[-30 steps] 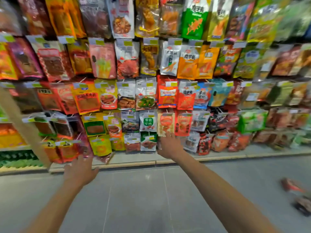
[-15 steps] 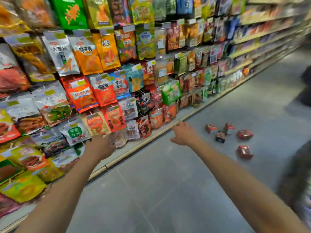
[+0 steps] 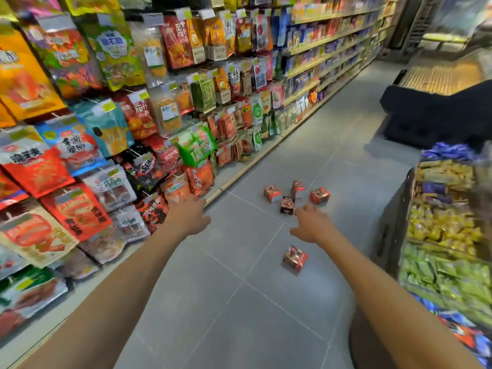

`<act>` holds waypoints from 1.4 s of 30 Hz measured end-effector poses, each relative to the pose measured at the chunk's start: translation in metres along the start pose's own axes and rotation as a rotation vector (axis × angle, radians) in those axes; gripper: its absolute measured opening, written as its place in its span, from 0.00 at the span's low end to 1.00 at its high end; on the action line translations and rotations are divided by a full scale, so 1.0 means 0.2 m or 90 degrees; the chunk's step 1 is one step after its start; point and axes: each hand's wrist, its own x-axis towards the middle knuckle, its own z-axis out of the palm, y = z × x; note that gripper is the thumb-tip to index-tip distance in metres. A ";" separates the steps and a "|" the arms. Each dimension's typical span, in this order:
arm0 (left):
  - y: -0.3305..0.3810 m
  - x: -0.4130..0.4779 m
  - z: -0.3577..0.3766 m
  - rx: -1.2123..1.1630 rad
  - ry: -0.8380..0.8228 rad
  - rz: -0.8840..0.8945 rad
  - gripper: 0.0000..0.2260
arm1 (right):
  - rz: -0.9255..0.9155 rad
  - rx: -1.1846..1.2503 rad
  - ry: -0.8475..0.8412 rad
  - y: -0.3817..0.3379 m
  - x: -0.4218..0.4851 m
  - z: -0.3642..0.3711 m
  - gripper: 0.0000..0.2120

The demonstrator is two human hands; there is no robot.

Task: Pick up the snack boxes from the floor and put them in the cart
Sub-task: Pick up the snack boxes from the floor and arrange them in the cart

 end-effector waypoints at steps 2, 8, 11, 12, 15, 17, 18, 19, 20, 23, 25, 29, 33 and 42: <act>0.13 0.14 0.00 -0.009 -0.014 0.022 0.24 | 0.018 0.018 -0.009 0.11 0.07 0.03 0.31; 0.43 0.46 0.03 -0.030 -0.057 0.082 0.25 | 0.082 0.064 -0.063 0.38 0.25 0.13 0.33; 0.51 0.64 0.07 -0.048 -0.080 0.102 0.25 | 0.109 0.070 -0.078 0.46 0.35 0.18 0.33; 0.53 0.70 0.07 -0.051 -0.085 0.106 0.25 | 0.116 0.069 -0.082 0.49 0.39 0.20 0.33; 0.58 0.92 0.09 -0.048 -0.086 0.117 0.25 | 0.133 0.087 -0.101 0.55 0.55 0.22 0.31; 0.60 1.08 0.11 -0.049 -0.087 0.130 0.25 | 0.145 0.106 -0.117 0.58 0.67 0.21 0.31; 0.61 1.16 0.11 -0.054 -0.091 0.135 0.25 | 0.152 0.110 -0.122 0.59 0.73 0.21 0.30; 0.62 1.28 0.11 -0.059 -0.097 0.140 0.25 | 0.159 0.106 -0.126 0.61 0.82 0.19 0.29; 0.63 1.36 0.11 -0.062 -0.101 0.141 0.25 | 0.161 0.101 -0.132 0.62 0.88 0.18 0.29; 0.67 1.61 0.07 -0.061 -0.108 0.158 0.25 | 0.175 0.106 -0.149 0.65 1.09 0.12 0.31; 0.70 1.80 0.05 -0.065 -0.122 0.177 0.25 | 0.183 0.114 -0.147 0.66 1.27 0.08 0.31; 0.72 2.13 0.00 -0.054 -0.127 0.188 0.24 | 0.183 0.139 -0.144 0.65 1.59 0.04 0.31; 0.73 2.41 -0.02 -0.047 -0.146 0.201 0.24 | 0.192 0.153 -0.161 0.66 1.86 0.02 0.31; 0.82 3.07 0.02 -0.026 -0.194 0.216 0.24 | 0.203 0.182 -0.170 0.80 2.52 0.01 0.31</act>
